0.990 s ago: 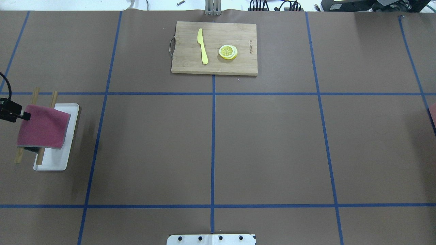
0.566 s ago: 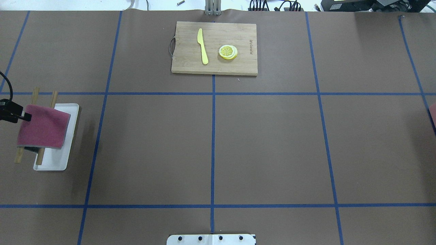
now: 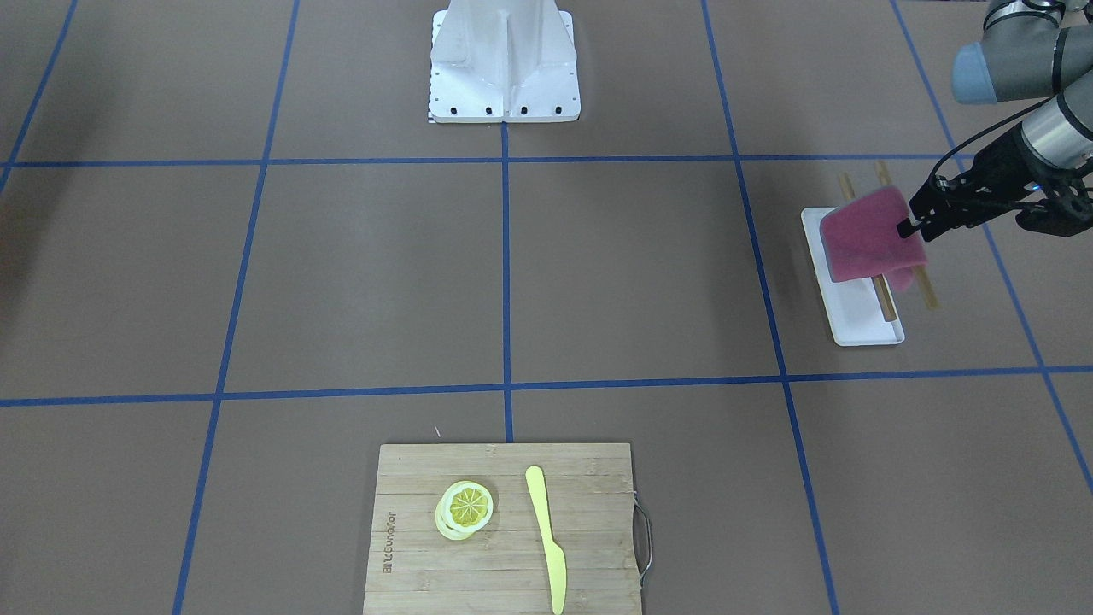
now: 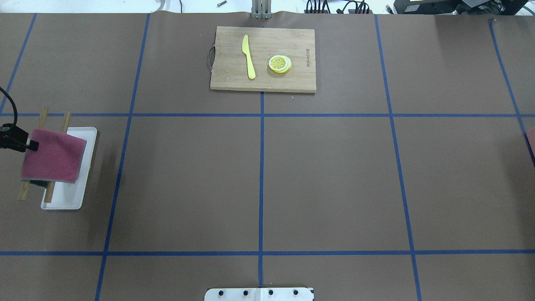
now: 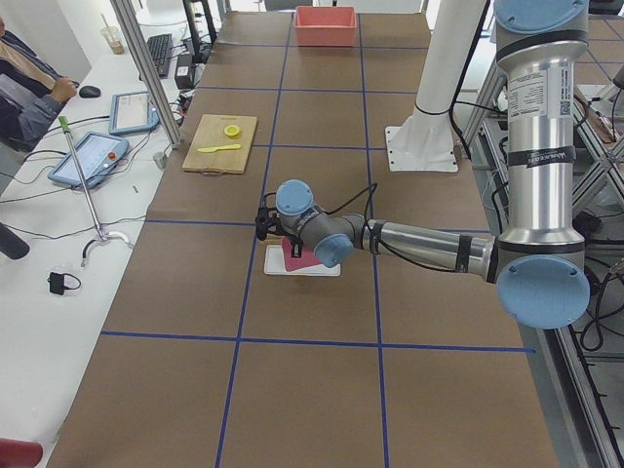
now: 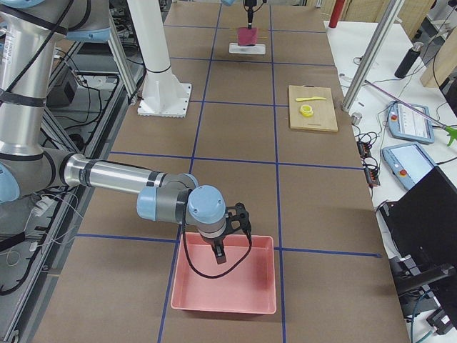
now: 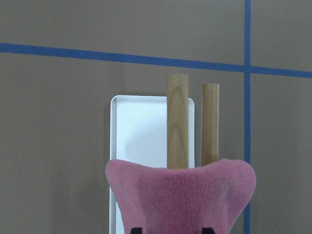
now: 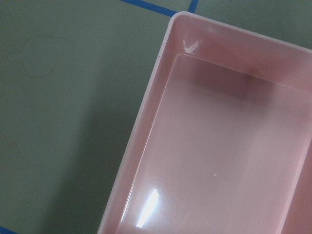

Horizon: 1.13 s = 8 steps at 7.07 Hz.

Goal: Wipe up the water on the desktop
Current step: 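Lower the left gripper onto the pink cloth on the wooden sticks and grasp it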

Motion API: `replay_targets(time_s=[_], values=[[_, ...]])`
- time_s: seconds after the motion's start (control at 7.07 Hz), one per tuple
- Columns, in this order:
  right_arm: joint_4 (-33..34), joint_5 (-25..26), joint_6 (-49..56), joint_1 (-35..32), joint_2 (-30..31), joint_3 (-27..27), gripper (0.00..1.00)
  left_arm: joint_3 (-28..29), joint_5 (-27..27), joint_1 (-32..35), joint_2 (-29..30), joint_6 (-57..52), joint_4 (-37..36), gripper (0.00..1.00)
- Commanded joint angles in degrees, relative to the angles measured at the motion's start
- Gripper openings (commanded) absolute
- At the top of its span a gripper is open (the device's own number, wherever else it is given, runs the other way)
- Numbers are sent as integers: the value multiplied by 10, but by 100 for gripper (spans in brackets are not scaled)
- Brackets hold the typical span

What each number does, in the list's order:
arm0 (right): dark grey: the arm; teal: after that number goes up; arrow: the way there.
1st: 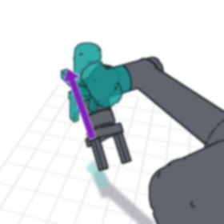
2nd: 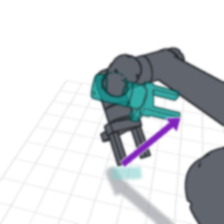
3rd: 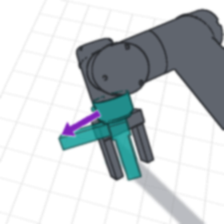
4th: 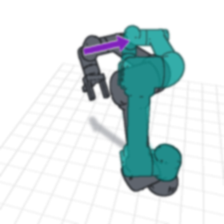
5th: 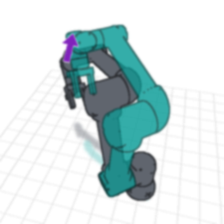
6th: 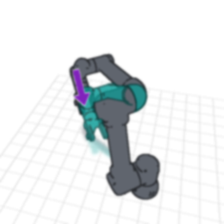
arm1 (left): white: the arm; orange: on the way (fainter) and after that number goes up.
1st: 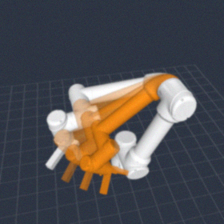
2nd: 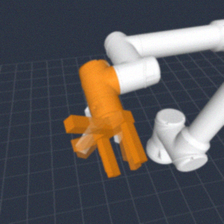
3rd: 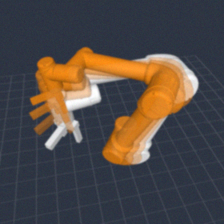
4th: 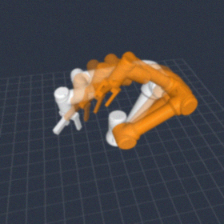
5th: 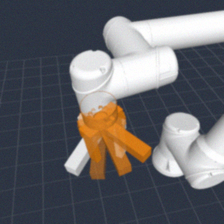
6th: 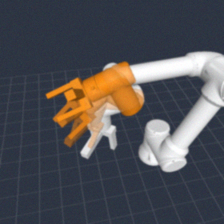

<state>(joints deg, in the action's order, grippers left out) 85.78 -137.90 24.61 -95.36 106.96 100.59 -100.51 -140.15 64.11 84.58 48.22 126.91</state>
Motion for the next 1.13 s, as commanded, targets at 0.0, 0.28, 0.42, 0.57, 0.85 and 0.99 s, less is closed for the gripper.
replay_targets(time_s=[0.0,0.28,0.42,0.57,0.85,0.99], values=[[0,0,0,0,0,-1,100,0,-1,-1,0,2,1,22],[0,0,-1,0,-1,-1,100,-5,-3,-1,2,28,5,0],[0,0,0,0,-1,-1,100,-14,-6,-1,1,28,4,0],[0,0,0,0,-1,-1,100,-18,-13,-1,0,29,4,0],[0,0,0,0,0,-1,100,-22,-13,0,-4,31,4,0],[0,0,0,0,0,-1,100,-26,-13,3,-4,31,4,0]])
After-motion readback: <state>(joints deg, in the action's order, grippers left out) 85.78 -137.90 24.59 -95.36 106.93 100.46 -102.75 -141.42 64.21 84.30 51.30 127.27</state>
